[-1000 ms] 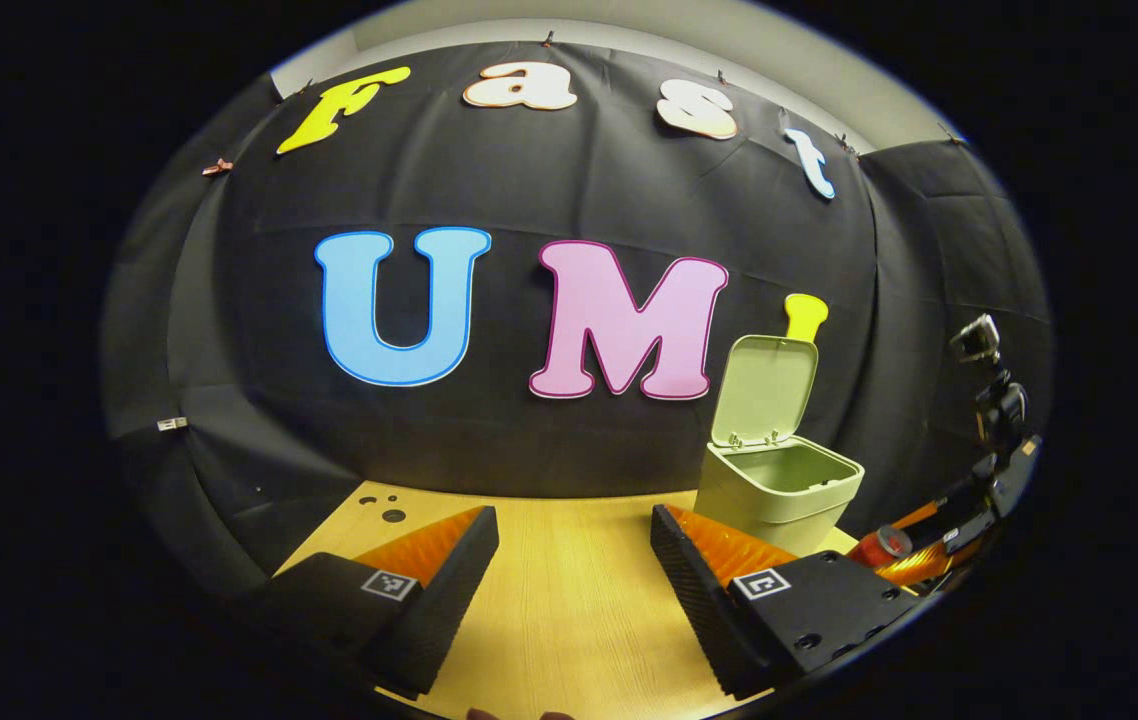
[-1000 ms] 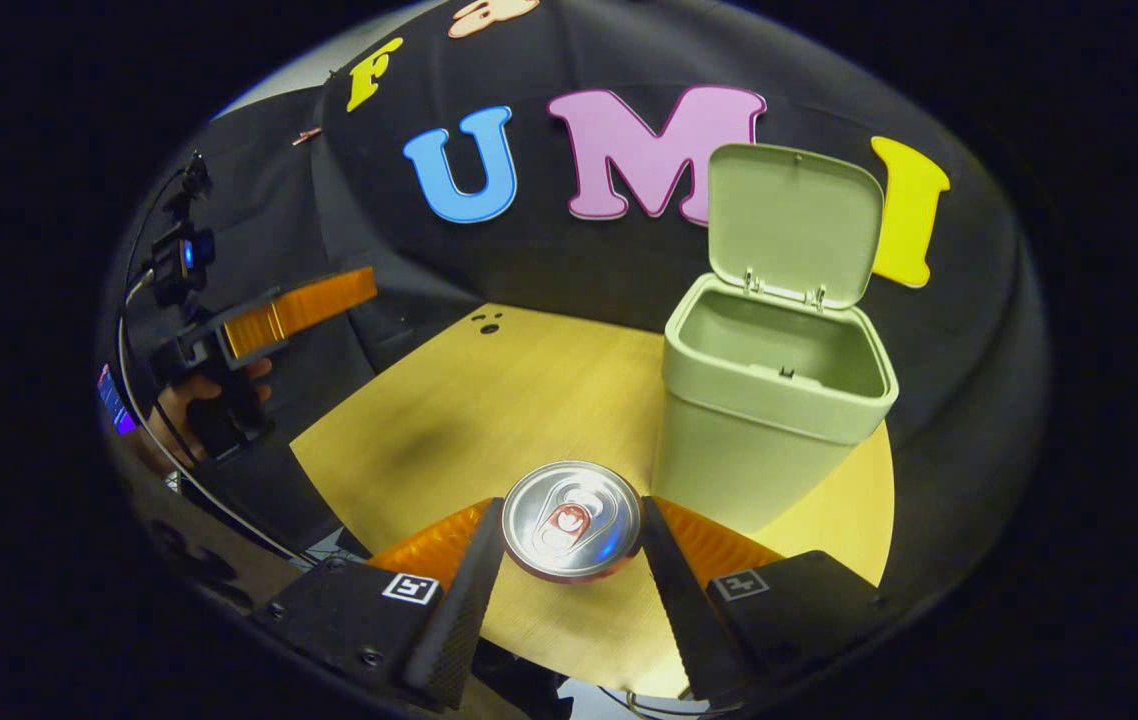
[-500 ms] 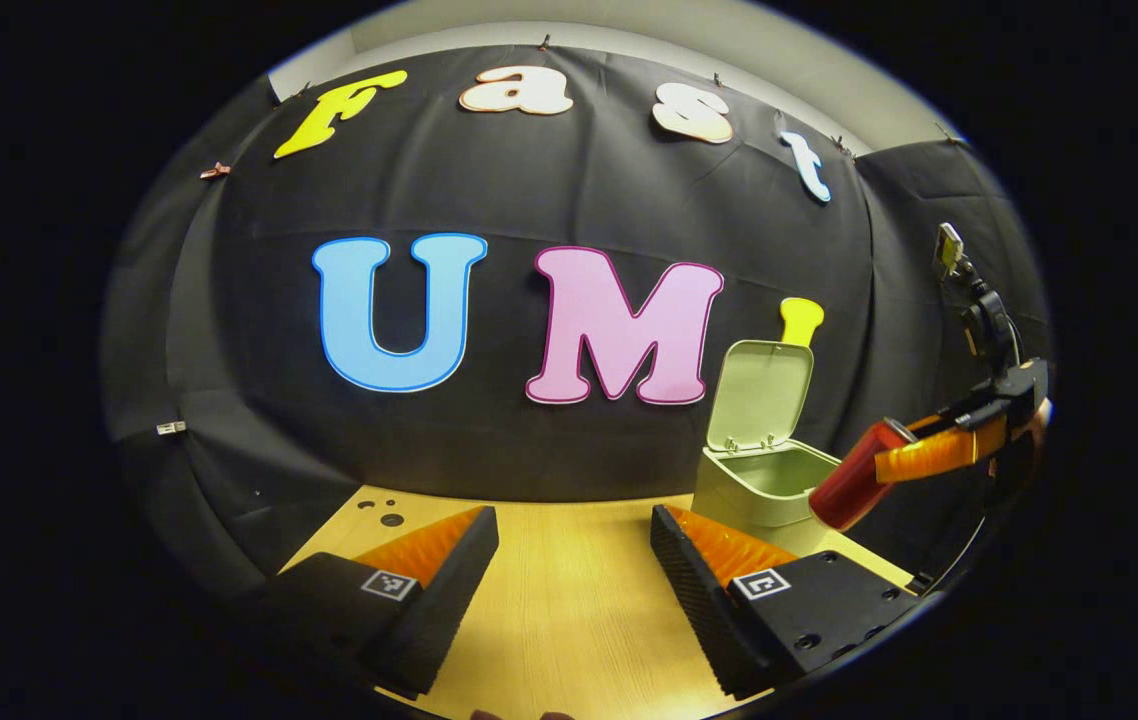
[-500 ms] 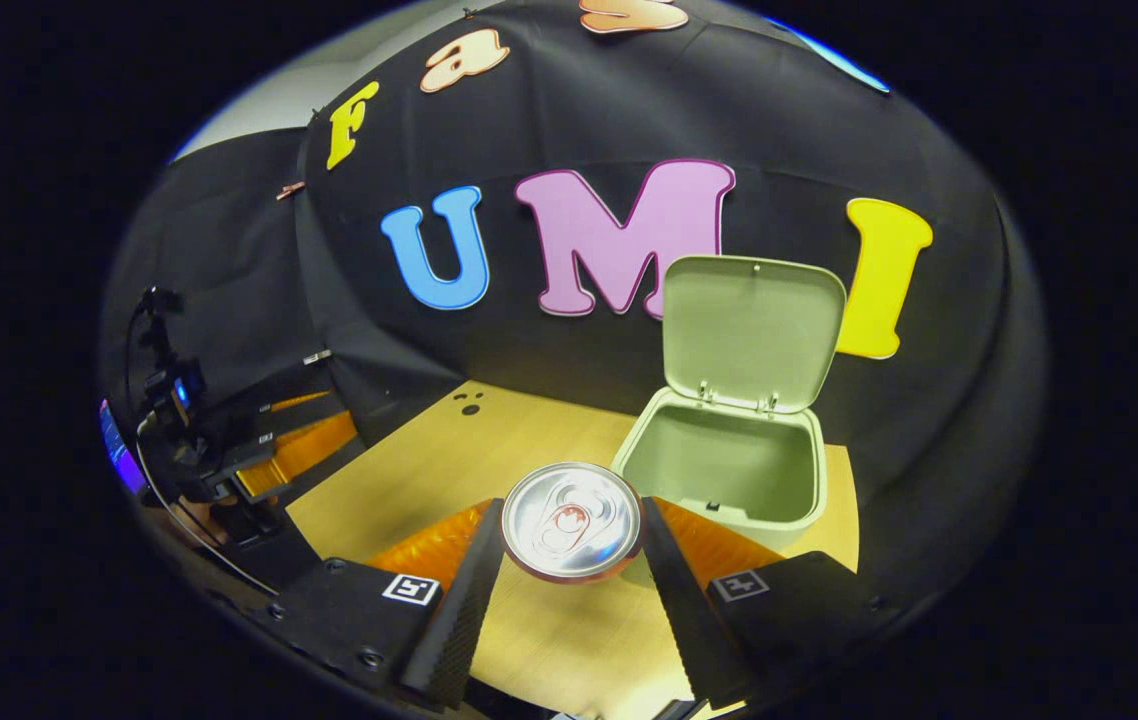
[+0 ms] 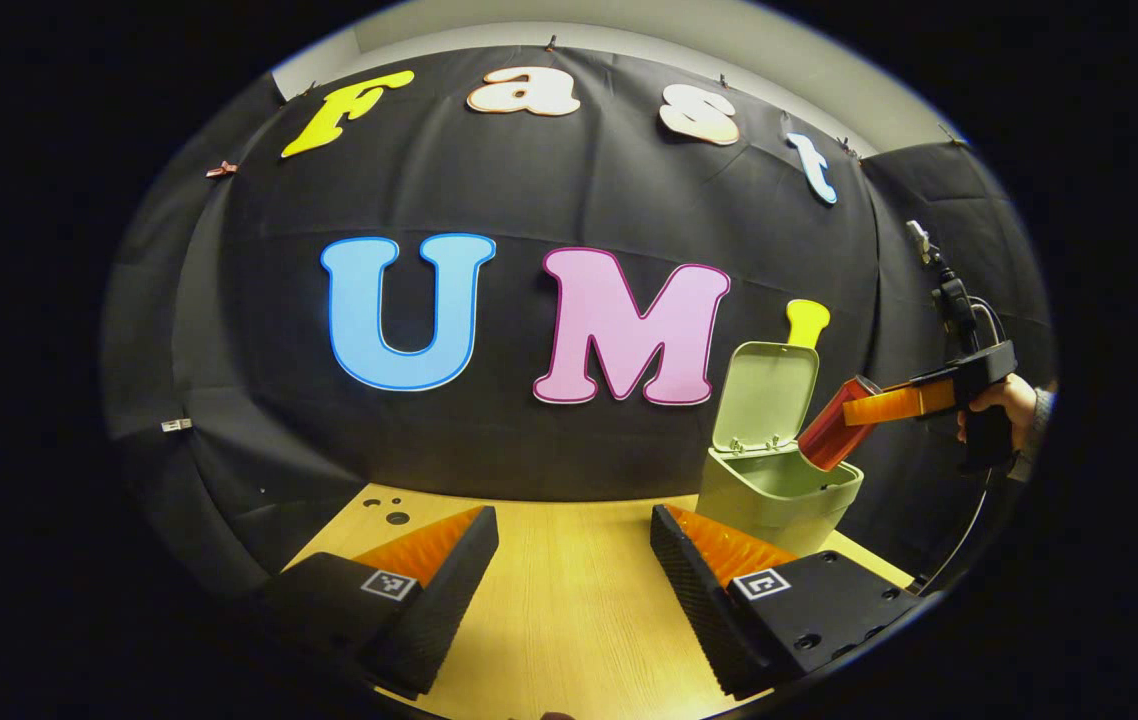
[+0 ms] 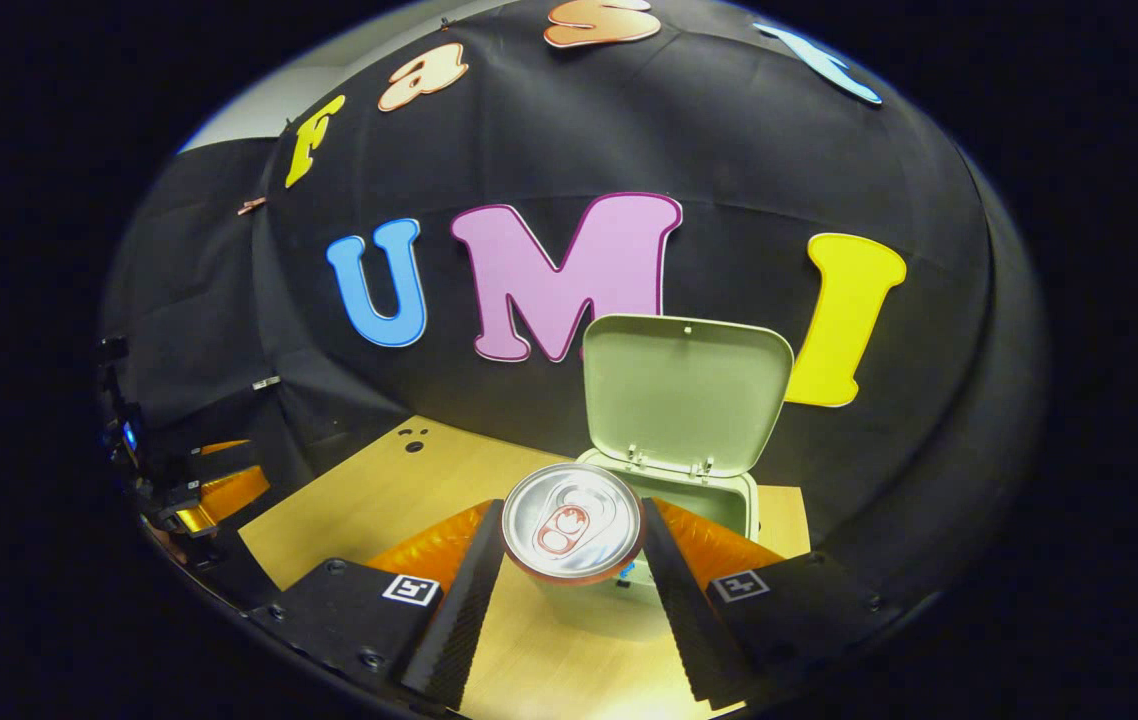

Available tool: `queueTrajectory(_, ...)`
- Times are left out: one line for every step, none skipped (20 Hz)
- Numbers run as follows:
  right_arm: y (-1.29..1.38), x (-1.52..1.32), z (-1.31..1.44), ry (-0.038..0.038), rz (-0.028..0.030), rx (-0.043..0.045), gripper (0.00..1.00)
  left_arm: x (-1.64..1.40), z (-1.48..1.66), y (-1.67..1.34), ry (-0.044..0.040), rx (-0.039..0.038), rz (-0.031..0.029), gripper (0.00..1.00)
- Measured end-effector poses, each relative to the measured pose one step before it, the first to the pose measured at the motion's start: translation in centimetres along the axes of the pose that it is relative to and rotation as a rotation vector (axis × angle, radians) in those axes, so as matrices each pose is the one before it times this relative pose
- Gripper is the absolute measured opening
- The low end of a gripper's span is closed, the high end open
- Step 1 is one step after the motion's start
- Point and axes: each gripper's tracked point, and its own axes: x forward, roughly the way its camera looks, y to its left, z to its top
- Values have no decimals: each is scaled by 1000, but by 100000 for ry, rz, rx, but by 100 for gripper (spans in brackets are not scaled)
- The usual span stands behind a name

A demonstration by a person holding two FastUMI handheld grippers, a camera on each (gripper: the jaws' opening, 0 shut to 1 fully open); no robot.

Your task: Press the lid of the desktop garbage bin to open it, pick up the crumpled paper on the desktop and throw it into the bin, then pick up the pop can on the desktop and drop it into the bin, and finally close the garbage bin lid.

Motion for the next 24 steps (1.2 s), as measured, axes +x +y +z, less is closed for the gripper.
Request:
queueTrajectory(-522,635,-148,663,-780,522,83,4,16,14,-13,32,105,99)
queueTrajectory(-202,296,-53,213,-910,105,83,-15,12,-6,-59,102,27,99)
queueTrajectory(-411,785,-43,696,-545,3,83,-1,-44,28,116,125,257,99)
queueTrajectory(-433,790,-328,962,-733,-432,83,-18,-35,39,109,20,149,99)
queueTrajectory(-348,706,-416,1221,-512,-523,83,-15,10,-2,34,-159,232,99)
queueTrajectory(-357,700,-341,1220,-540,-385,83,-20,-65,42,121,-160,115,99)
queueTrajectory(-207,605,-289,1062,-373,-305,83,10,25,17,81,-53,193,99)
queueTrajectory(-254,693,-360,1366,-192,-283,83,22,-67,8,71,2,212,99)
queueTrajectory(-266,730,-491,1301,-558,-395,83,12,-5,25,46,57,135,99)
queueTrajectory(-117,637,-474,1761,-189,100,83,22,-22,81,-10,25,391,99)
queueTrajectory(-187,657,-449,1260,-131,299,83,-23,63,85,109,-76,166,99)
queueTrajectory(-161,591,-551,1710,-128,291,83,38,-52,19,61,-120,241,99)
queueTrajectory(-87,615,-533,1877,-165,307,83,25,56,-16,157,-110,13,99)
queueTrajectory(-225,390,-669,2176,-533,382,83,27,-103,4,15,14,122,99)
queueTrajectory(-188,524,-664,2159,-420,595,83,74,78,34,-104,52,151,99)
queueTrajectory(-111,605,-552,1562,-397,736,83,8,-68,-48,-13,-45,110,99)
queueTrajectory(-117,353,-608,1844,-40,964,83,27,71,-19,-29,-43,3,99)
queueTrajectory(-96,454,-372,1275,-43,895,83,-7,-39,-65,0,31,26,99)
queueTrajectory(-53,159,-398,1416,85,731,83,-4,31,-29,90,58,-36,99)
queueTrajectory(-38,261,-341,1399,-59,665,83,73,6,-59,-33,17,-34,99)
queueTrajectory(-29,233,-400,1244,164,834,83,30,34,-65,65,31,-72,99)
queueTrajectory(9,204,-254,1056,325,1035,84,-20,-102,-18,108,30,-47,99)
queueTrajectory(6,246,-252,592,355,819,84,36,21,-57,61,3,-98,99)
queueTrajectory(-41,204,-114,396,43,495,84,38,-34,19,37,-42,29,99)
